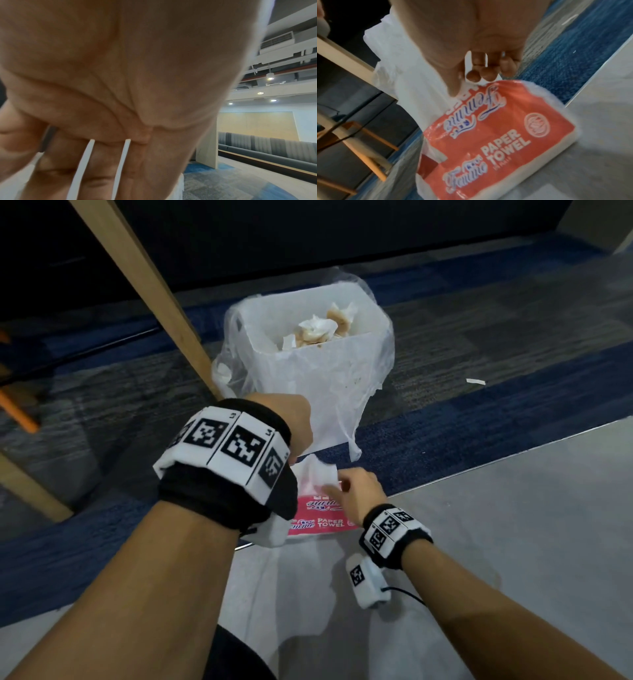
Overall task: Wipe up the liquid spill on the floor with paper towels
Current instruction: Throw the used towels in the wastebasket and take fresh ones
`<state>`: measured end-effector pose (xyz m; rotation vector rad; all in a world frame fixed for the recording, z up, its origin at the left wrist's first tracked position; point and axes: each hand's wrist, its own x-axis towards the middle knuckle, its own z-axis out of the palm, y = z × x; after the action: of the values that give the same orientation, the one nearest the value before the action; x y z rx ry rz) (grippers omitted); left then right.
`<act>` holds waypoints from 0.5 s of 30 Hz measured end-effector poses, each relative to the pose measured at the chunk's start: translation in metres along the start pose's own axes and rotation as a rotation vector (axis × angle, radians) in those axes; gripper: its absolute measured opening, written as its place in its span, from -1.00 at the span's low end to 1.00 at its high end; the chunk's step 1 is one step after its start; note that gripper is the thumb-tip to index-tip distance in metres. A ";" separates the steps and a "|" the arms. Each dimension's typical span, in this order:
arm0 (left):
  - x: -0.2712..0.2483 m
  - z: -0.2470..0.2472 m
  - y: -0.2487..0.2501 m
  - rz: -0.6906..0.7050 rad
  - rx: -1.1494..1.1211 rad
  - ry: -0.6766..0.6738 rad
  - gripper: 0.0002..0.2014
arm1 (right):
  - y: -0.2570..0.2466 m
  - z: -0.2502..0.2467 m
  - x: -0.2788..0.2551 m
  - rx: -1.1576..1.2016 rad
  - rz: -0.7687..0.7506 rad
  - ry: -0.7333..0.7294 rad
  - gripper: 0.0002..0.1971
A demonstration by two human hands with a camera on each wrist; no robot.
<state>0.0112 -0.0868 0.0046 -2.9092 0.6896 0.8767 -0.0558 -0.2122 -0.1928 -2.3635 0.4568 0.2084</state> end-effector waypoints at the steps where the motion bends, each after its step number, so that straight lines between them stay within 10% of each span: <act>1: 0.000 0.000 -0.002 -0.009 -0.002 0.004 -0.80 | -0.004 -0.002 -0.003 0.030 -0.003 0.058 -0.65; 7: -0.001 0.004 -0.004 0.082 -0.086 -0.007 -0.27 | -0.039 -0.044 -0.045 0.217 -0.375 0.377 -0.82; 15: -0.011 -0.015 -0.001 0.250 -0.203 0.403 -0.79 | -0.075 -0.104 -0.051 0.773 -0.468 0.380 -0.69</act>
<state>0.0114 -0.0838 0.0234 -3.2730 1.0660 0.3848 -0.0721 -0.2179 -0.0555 -1.6657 0.1023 -0.5501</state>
